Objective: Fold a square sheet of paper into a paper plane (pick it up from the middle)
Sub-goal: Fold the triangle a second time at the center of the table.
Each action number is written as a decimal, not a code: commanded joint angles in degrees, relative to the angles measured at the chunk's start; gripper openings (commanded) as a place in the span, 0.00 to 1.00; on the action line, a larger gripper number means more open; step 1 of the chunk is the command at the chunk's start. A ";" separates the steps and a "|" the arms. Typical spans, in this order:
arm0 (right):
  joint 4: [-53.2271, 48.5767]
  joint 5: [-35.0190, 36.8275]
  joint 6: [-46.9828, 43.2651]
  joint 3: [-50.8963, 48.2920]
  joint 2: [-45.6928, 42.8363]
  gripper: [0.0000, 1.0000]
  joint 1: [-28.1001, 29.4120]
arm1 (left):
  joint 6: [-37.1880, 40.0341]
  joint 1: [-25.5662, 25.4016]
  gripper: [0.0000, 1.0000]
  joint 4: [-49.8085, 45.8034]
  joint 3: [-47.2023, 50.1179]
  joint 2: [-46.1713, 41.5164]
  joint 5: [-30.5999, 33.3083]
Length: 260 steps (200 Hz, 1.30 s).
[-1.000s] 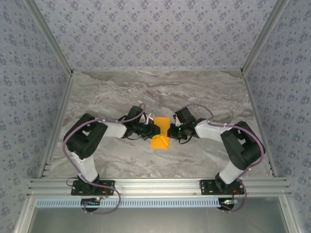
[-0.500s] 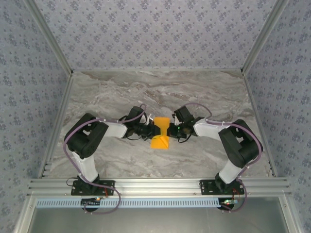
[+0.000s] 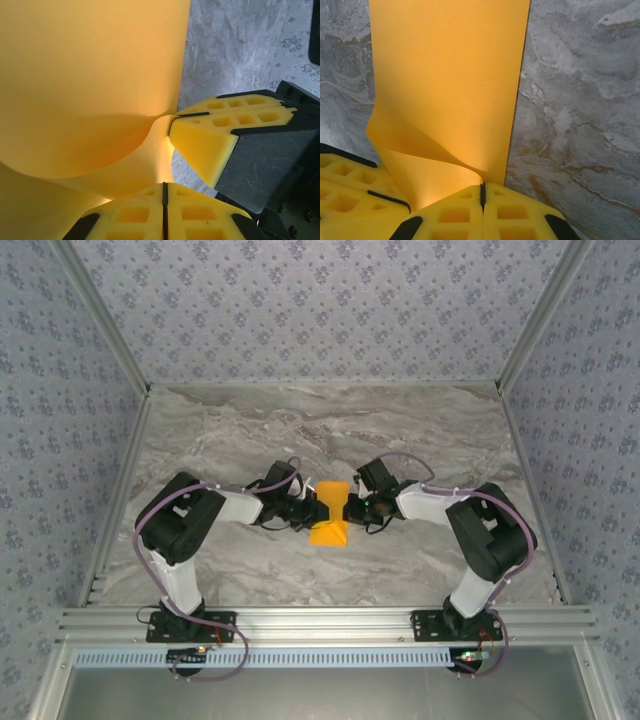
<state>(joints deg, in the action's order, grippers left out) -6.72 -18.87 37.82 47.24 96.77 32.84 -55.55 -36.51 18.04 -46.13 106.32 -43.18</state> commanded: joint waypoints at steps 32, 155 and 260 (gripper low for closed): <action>-2.33 1.03 -1.28 1.47 0.64 0.07 -0.49 | 1.41 -0.56 0.09 -0.46 -1.39 1.11 0.03; -3.56 2.09 -1.28 2.07 1.07 0.07 -0.49 | 1.59 -0.63 0.09 -1.27 -1.68 1.78 0.42; -4.10 1.65 -1.27 2.79 2.24 0.08 -0.50 | 2.55 -0.73 0.08 -4.09 -1.16 1.69 2.17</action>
<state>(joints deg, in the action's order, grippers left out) -9.04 -18.41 37.58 49.10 97.73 32.75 -54.57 -36.82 16.43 -46.44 107.37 -41.91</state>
